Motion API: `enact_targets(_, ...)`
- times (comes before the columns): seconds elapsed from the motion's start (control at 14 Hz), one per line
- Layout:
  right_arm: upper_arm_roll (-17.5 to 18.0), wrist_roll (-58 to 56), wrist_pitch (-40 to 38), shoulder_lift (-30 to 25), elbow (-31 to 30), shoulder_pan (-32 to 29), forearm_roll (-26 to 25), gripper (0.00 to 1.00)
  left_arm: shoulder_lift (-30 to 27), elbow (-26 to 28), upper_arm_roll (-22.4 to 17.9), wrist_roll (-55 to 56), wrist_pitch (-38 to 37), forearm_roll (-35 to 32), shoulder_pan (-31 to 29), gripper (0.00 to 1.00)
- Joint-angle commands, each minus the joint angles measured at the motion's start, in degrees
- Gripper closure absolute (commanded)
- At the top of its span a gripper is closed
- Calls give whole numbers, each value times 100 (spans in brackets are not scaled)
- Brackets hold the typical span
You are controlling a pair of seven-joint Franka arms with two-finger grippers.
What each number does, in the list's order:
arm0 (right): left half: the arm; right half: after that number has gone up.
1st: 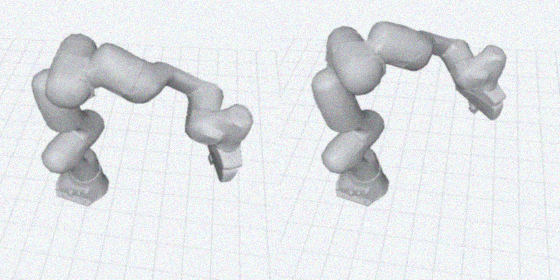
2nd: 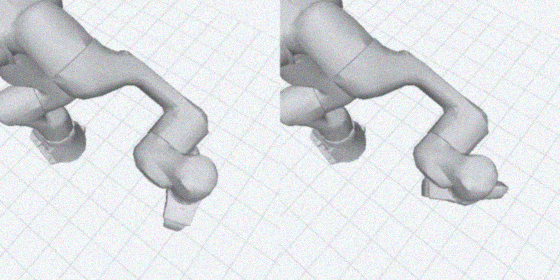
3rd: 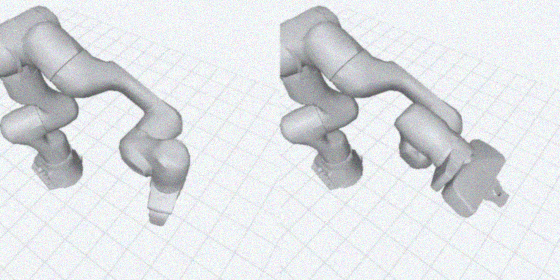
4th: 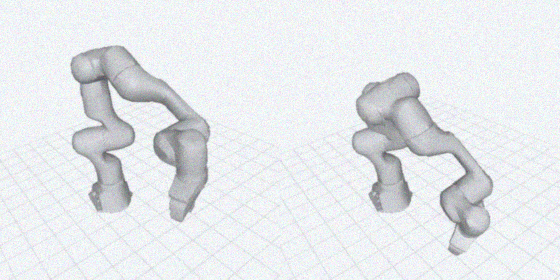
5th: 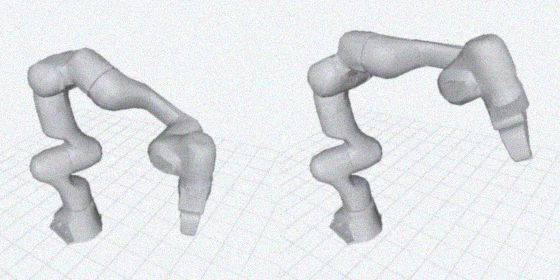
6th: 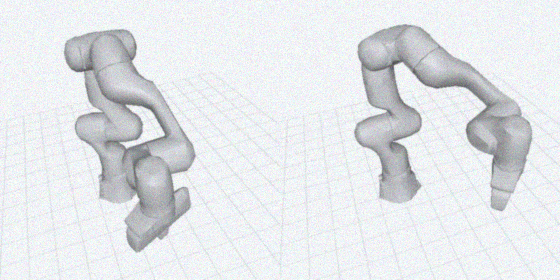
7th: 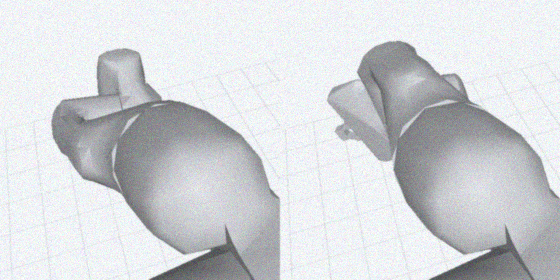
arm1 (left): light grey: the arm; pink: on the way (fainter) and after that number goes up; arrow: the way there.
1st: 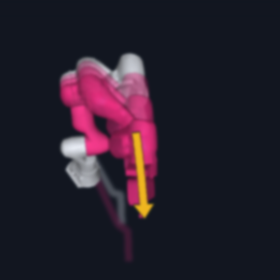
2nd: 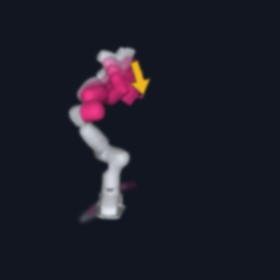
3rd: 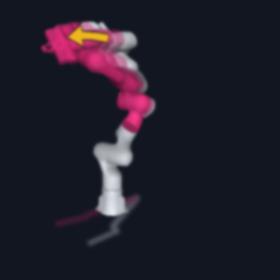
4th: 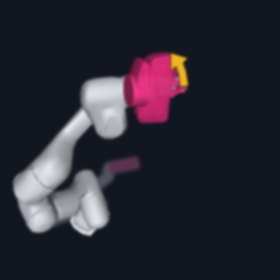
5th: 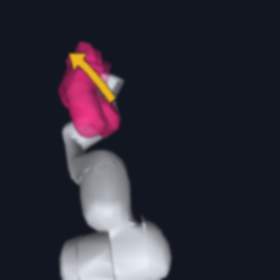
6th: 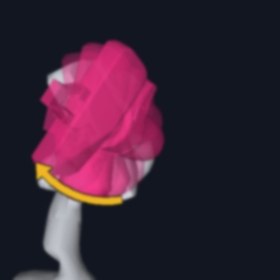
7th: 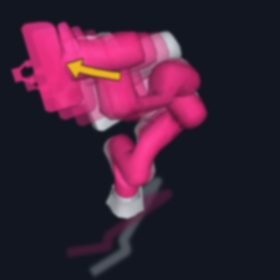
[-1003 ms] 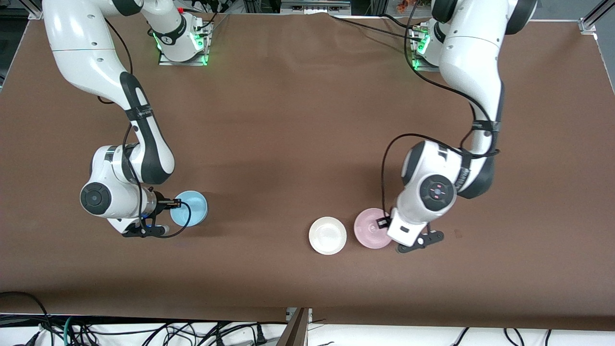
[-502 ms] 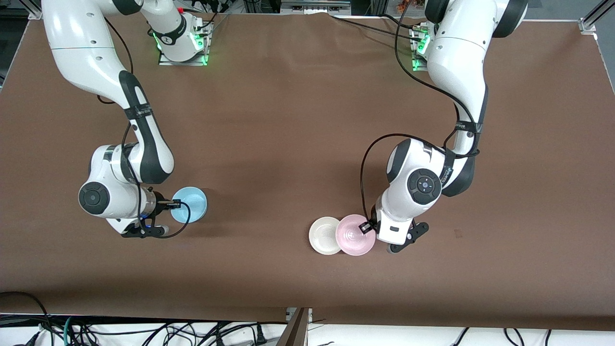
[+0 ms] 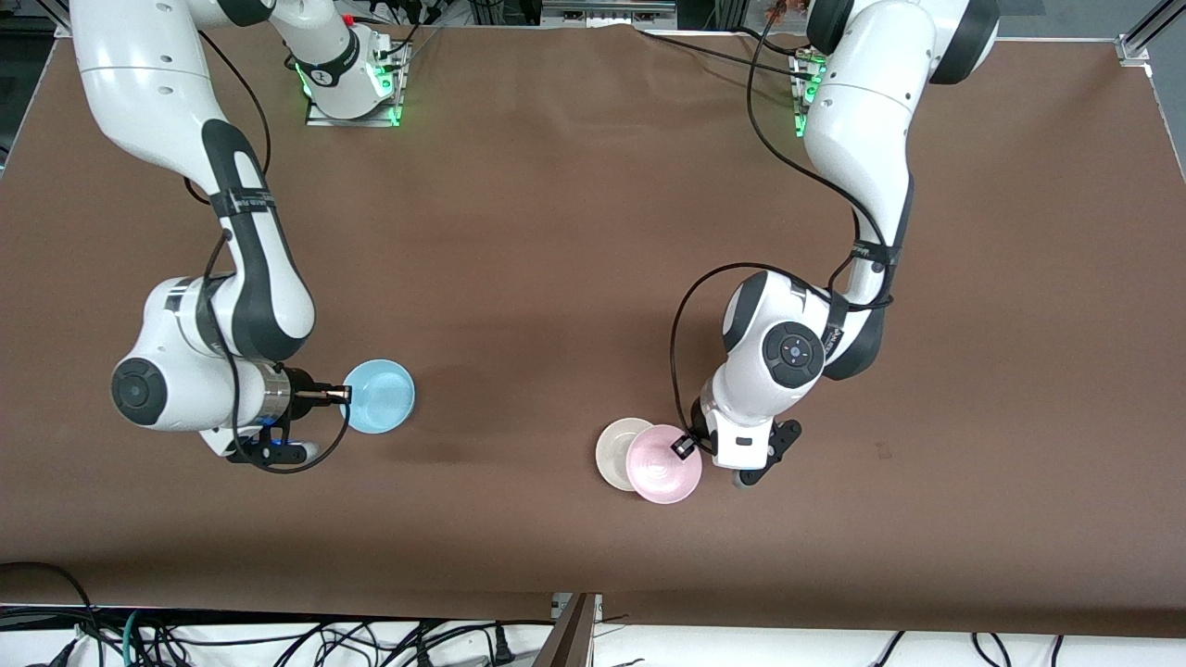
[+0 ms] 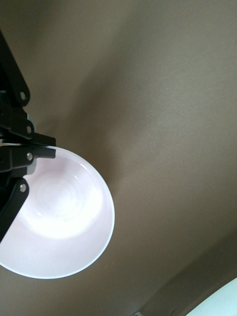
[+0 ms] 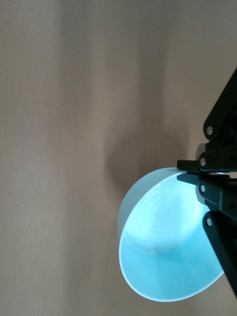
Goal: Stack pink and blue bowls on white bowl
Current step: 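Lower the pink bowl into the white bowl with the left gripper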
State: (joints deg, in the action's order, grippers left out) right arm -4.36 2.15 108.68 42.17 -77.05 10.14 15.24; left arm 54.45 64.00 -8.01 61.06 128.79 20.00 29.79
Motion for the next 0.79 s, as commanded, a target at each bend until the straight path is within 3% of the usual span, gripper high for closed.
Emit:
enact_targets(0.0, 49, 390, -303, -16, 233, 40, 102, 100, 144, -292, -61, 169, 59, 494, -26, 100)
enact_targets(0.14, 49, 627, -479, -7, 418, 119, 102, 100, 144, -387, -78, 178, 59, 777, -44, 100)
enact_targets(0.72, 49, 778, -532, -16, 454, 199, 120, 100, 364, -397, -78, 196, 138, 743, 70, 100)
